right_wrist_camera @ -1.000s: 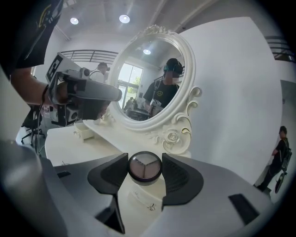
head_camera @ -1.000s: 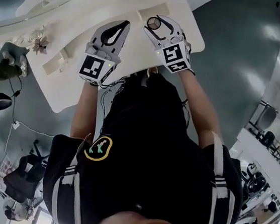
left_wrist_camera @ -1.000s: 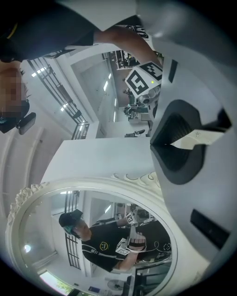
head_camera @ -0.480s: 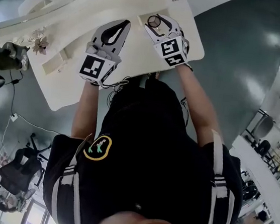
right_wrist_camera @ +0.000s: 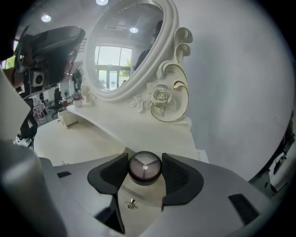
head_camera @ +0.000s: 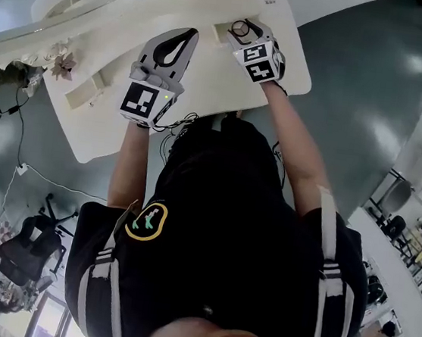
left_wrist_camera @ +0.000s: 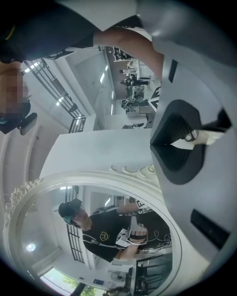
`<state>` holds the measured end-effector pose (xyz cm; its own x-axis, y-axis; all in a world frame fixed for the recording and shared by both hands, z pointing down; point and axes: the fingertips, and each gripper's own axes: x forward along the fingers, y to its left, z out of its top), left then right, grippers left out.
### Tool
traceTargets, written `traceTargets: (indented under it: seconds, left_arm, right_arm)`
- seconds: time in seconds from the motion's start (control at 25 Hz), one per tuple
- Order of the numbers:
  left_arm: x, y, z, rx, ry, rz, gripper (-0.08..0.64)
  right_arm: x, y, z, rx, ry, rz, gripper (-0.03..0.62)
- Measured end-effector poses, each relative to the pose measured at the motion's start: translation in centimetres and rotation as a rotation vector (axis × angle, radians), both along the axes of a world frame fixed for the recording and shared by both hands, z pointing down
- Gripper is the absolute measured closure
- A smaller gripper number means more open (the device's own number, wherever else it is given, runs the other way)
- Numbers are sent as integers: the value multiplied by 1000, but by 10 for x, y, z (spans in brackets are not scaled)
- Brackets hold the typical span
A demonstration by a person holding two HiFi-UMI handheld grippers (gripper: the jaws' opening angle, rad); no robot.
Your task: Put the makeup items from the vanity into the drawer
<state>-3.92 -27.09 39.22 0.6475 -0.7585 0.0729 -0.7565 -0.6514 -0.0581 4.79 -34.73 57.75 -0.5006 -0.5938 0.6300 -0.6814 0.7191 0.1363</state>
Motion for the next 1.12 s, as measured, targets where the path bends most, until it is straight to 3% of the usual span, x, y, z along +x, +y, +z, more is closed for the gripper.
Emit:
traceTargets:
  seconds: [0.72,1.12]
  left_arm:
    - [-13,0,3,-2,9,-11,541]
    - [-16,-1,2,-3,10,-19,541]
  right_arm:
    - [-4,-11,44,-176,111,54,342]
    - [-4,-12,45,-184,119,61,337]
